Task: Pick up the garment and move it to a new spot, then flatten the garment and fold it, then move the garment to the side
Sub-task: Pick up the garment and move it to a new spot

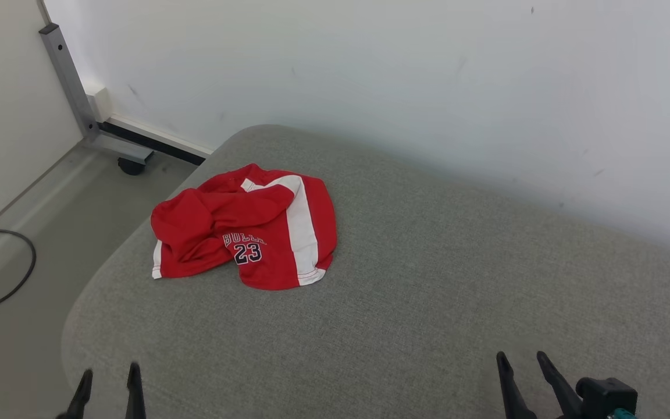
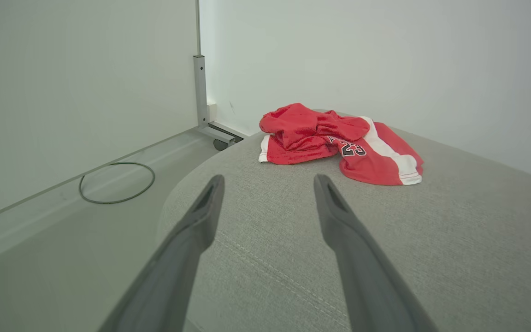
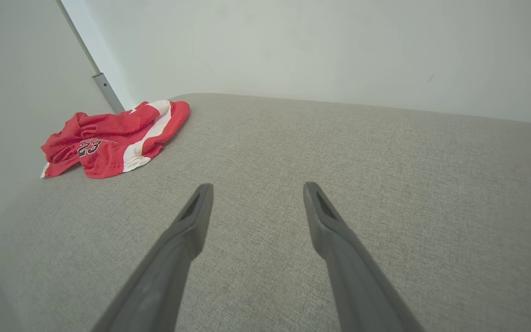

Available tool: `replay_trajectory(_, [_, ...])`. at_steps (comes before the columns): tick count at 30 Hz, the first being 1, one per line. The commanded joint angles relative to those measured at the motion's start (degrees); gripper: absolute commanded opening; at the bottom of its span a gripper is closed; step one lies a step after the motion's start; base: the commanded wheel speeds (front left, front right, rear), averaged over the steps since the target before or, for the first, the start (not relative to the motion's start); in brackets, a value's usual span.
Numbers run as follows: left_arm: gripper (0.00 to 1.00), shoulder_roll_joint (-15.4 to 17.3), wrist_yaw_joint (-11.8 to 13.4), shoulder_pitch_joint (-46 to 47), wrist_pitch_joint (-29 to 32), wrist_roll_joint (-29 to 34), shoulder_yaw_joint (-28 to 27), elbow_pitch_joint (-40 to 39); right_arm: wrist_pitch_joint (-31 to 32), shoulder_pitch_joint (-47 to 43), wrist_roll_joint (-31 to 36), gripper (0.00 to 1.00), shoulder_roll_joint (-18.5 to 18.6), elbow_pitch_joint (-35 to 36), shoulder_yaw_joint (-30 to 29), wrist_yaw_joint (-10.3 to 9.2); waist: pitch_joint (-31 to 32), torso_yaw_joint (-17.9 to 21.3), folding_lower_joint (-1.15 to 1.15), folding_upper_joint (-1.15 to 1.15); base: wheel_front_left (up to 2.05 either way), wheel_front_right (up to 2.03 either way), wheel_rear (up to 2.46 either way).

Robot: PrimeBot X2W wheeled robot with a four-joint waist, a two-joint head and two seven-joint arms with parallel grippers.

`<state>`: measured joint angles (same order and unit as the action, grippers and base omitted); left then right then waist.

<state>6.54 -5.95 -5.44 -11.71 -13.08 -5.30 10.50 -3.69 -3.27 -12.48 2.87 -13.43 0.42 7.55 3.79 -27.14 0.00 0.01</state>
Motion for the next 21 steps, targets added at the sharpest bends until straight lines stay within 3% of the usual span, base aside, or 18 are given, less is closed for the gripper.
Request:
replay_trajectory(1, [1.00, 0.26, -0.29, 3.45, 1.16, -0.74, 0.75, 1.60, 0.48, -1.26, 0.68, 1.00, -0.02, 1.28, -0.69, -0.10, -0.96, -0.01, 0.00, -0.01, 0.00, 0.00, 0.00])
replay_trajectory(6, [1.00, -0.23, -1.19, 19.09, 4.85, -6.88, 1.51, 10.68, 6.21, -0.38, 5.02, 1.00, 0.26, 11.31, -0.91, -0.10, -11.15, 4.14, 0.00, -0.01, 0.00, 0.00, 0.00])
replay_trajectory(10, [1.00, 0.14, -1.31, 33.00, 8.66, -13.62, -0.91, 19.56, 11.58, 1.76, 7.33, 1.00, 2.82, 20.46, 0.83, -0.10, -19.97, 8.46, 0.00, -0.01, 0.00, 0.00, 0.00])
replay_trajectory(15, [1.00, 3.60, -1.51, 45.67, 12.38, -14.17, 0.76, 28.15, 15.95, 3.42, 7.89, 1.00, 6.07, 29.33, 2.93, -0.11, -28.06, 13.08, 0.00, -0.01, 0.00, 0.00, 0.00])
replay_trajectory(21, [1.00, 6.59, -1.01, 53.72, 17.37, -13.08, 3.33, 37.08, 18.71, 1.18, 8.04, 1.00, 6.96, 37.24, 1.57, -0.10, -34.26, 16.55, 0.00, -0.01, 0.00, 0.00, 0.00])
